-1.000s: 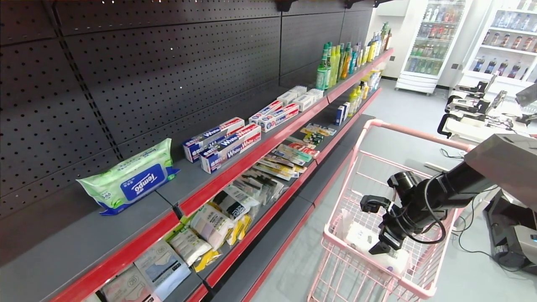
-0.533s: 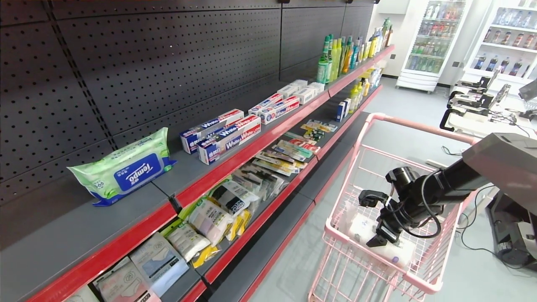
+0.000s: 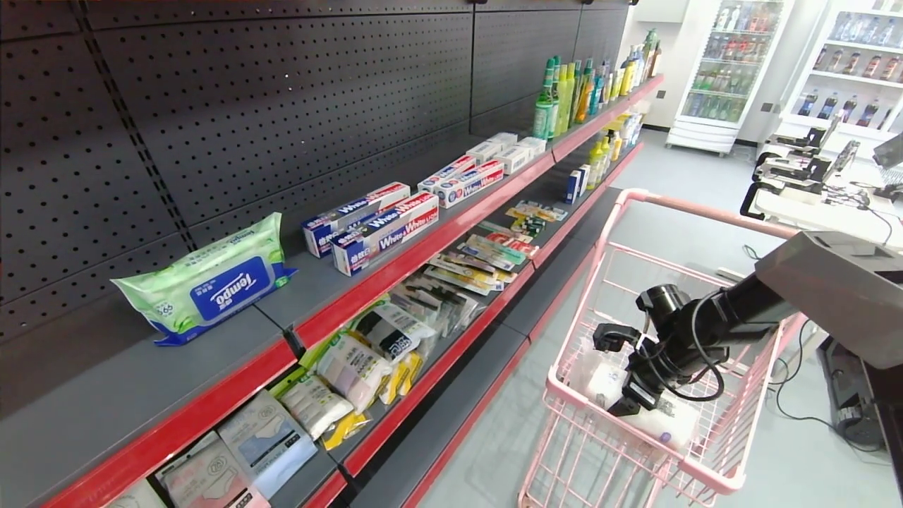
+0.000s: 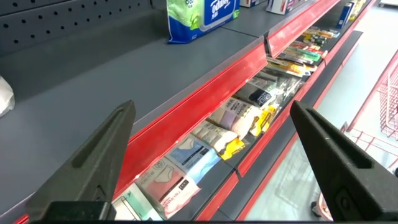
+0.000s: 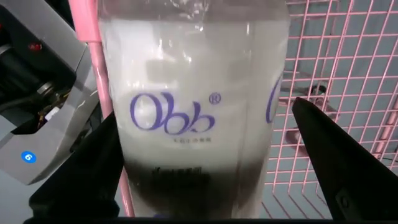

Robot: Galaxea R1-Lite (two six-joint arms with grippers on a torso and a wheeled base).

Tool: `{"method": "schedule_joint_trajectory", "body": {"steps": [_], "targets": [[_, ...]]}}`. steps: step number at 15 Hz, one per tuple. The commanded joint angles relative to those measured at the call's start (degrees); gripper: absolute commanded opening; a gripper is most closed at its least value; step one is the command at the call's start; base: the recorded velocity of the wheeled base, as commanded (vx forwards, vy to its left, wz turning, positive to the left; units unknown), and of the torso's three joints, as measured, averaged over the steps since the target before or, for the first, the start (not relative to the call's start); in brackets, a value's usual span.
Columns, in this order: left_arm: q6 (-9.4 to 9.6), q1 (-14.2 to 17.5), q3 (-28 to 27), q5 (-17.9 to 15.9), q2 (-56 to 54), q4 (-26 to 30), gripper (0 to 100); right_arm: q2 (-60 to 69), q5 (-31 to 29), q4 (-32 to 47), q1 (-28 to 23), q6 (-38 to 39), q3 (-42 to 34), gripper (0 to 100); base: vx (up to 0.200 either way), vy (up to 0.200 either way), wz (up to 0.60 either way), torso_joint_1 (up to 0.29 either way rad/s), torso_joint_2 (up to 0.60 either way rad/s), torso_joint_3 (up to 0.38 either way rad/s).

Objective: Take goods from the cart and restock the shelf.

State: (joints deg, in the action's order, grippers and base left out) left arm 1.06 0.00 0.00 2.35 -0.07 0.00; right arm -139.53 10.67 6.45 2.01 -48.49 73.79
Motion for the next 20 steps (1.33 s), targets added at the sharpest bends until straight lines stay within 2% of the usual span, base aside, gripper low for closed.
{"method": "schedule_joint_trajectory", "body": {"steps": [1, 14, 15, 20], "targets": [[-0.01, 0.0, 0.0, 0.0, 0.1, 0.0, 100, -2.6, -1.1, 0.4, 0.8, -0.1, 3.4, 100, 0.000, 0.000, 0.00, 0.000, 0.00, 0.000], [-0.01, 0.0, 0.0, 0.0, 0.1, 0.0, 100, -6.4, -6.7, 2.1, 2.6, -2.3, 5.4, 100, 0.000, 0.000, 0.00, 0.000, 0.00, 0.000], [-0.01, 0.0, 0.0, 0.0, 0.1, 0.0, 100, -6.4, -6.7, 2.1, 2.6, -2.3, 5.4, 0, 0.000, 0.000, 0.00, 0.000, 0.00, 0.000], [-0.01, 0.0, 0.0, 0.0, 0.1, 0.0, 100, -6.1, -6.9, 2.0, 3.0, -1.9, 4.1, 0, 0.000, 0.000, 0.00, 0.000, 0.00, 0.000]]}}
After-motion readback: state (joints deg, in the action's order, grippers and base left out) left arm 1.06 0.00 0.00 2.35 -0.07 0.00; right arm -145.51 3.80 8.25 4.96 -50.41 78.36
